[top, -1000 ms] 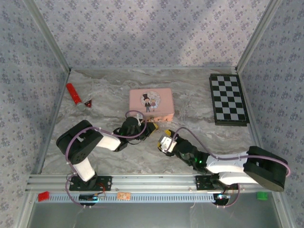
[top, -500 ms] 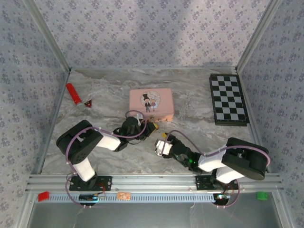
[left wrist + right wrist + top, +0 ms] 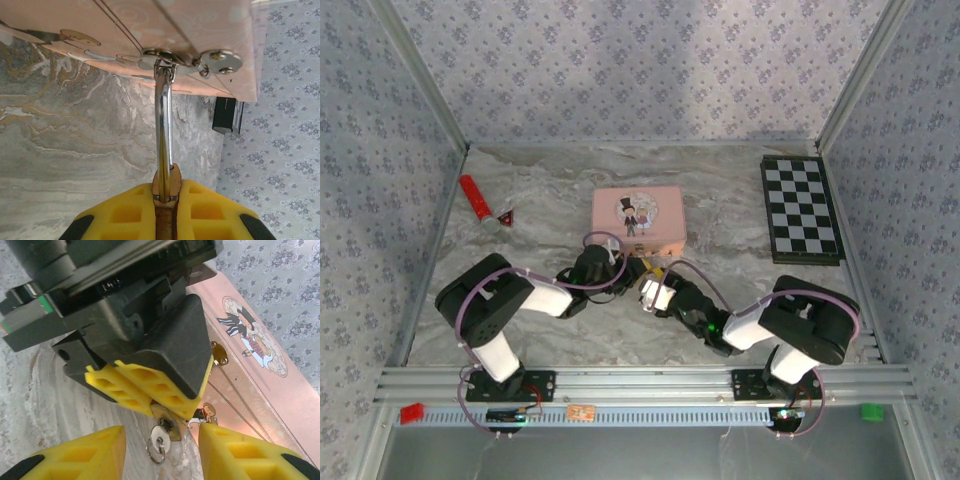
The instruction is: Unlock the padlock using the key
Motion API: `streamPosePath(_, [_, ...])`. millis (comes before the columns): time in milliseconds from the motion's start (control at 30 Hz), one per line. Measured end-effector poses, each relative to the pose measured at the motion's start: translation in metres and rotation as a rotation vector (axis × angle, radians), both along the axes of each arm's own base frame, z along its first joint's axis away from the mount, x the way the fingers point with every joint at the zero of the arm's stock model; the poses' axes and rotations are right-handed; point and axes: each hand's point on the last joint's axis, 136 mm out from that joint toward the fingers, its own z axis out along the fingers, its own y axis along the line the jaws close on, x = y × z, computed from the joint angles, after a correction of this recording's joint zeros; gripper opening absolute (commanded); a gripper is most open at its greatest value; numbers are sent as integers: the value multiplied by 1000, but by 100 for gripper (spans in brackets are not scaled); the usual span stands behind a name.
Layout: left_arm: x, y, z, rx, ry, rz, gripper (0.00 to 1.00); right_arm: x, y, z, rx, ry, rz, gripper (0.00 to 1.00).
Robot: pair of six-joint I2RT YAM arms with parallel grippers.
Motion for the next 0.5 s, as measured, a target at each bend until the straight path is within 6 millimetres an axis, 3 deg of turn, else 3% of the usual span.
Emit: streamPosePath(500, [-6,6,1,20,20,0,1,0,-1,-17,-35,27,6,31])
